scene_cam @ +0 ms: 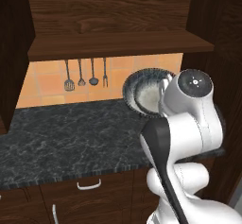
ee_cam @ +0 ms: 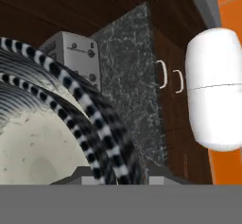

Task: Pick up the bowls on the counter and stack them on top of one another in the open cabinet. Place the smaller bowl on top of the larger bowl.

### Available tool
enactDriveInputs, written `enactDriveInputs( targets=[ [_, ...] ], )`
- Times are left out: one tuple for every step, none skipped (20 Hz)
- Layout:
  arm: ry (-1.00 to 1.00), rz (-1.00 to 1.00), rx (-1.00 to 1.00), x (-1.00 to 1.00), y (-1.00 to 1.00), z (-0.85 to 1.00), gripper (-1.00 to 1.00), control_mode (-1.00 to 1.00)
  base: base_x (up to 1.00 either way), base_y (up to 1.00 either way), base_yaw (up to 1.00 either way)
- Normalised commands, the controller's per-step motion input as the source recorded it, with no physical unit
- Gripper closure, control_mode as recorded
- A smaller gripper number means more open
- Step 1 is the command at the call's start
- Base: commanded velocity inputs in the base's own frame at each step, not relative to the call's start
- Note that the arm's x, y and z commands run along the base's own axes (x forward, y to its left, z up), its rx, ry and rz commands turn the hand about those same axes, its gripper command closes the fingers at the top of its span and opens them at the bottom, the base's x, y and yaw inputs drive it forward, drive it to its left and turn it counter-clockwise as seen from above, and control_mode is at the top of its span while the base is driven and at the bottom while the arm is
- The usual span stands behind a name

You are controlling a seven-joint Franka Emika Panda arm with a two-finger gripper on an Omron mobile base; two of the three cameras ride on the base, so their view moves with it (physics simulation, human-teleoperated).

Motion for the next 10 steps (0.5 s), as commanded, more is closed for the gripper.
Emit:
enactDriveInputs(
  targets=[
    [-0.17, -0.13, 0.06, -0.37, -0.16, 0.86, 1.0, -1.0, 0.0, 0.0, 0.0],
    [-0.2, -0.07, 0.07, -0.37, -0.22, 0.84, 1.0, -1.0, 0.0, 0.0, 0.0],
    [-0.23, -0.05, 0.07, -0.3, -0.2, 0.82, 1.0, -1.0, 0.0, 0.0, 0.0],
    [-0.2, -0.05, 0.07, -0.21, -0.22, 0.75, 1.0, -1.0, 0.0, 0.0, 0.0],
    [-0.21, -0.05, 0.05, -0.06, -0.18, 0.69, 1.0, -1.0, 0.0, 0.0, 0.0],
    [-0.21, -0.04, 0.03, 0.0, -0.15, 0.67, 1.0, -1.0, 0.0, 0.0, 0.0],
    [-0.2, -0.03, 0.03, 0.0, -0.14, 0.65, 1.0, -1.0, 0.0, 0.0, 0.0],
    [-0.2, -0.02, 0.03, 0.0, -0.15, 0.61, 1.0, -1.0, 0.0, 0.0, 0.0],
    [-0.22, 0.0, 0.04, 0.0, -0.14, 0.53, 1.0, -1.0, 0.0, 0.0, 0.0],
    [-0.29, 0.0, 0.06, 0.0, -0.22, 0.54, 1.0, -1.0, 0.0, 0.0, 0.0]
  ],
)
